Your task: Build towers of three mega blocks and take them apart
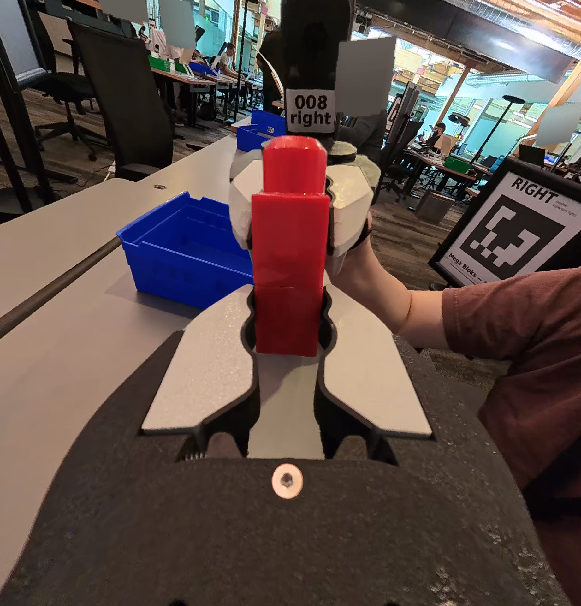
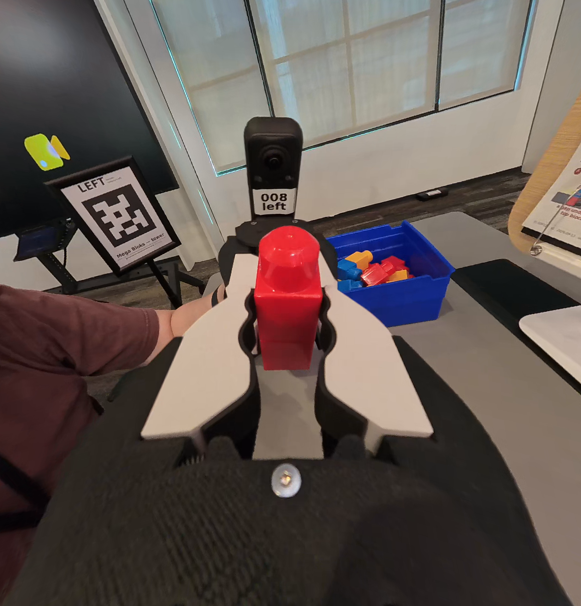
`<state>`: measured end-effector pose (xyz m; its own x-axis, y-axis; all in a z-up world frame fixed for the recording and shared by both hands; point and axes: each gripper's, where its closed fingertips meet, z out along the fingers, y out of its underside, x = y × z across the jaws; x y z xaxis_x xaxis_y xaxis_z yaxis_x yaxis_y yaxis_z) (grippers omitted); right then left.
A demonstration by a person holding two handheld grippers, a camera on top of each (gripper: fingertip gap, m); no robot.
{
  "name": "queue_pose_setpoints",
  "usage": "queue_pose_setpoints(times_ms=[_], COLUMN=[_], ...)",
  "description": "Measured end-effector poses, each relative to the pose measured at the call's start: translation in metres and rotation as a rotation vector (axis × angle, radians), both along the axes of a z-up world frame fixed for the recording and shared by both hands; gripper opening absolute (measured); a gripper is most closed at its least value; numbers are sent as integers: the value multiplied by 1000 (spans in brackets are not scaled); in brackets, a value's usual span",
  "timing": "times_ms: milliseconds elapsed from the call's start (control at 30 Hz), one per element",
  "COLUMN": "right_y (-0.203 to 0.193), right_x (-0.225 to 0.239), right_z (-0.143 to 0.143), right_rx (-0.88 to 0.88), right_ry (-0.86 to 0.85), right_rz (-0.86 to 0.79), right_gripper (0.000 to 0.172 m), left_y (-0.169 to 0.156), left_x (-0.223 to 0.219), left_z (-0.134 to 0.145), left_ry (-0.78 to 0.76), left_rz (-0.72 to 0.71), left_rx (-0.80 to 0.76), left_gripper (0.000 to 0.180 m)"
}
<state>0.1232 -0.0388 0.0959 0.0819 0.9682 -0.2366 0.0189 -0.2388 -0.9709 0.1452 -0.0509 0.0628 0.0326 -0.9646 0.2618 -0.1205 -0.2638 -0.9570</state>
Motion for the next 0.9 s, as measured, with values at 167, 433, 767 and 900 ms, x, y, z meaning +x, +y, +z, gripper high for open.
queue_pose_setpoints(times_ms=[167,433,767,900], right_y=[-5,-9,-7,-9], right_x=[-1,-10,-1,-7], right_z=[-2,-1,-4,-11], right_rx=[-29,4,48,57], right_ry=[-2,8,-61,-94], right_rz=[47,47,26,39], right_gripper=[37,37,37,37], left_y=[-3,-6,-3,-7], left_x=[-7,-17,-17,-9], left_z=[12,13,-3,-22], left_ry=[-61,13,148,230], left_rz=[-34,-31,2,-36], left_rx=[-27,45,86,100], left_gripper=[35,36,45,35])
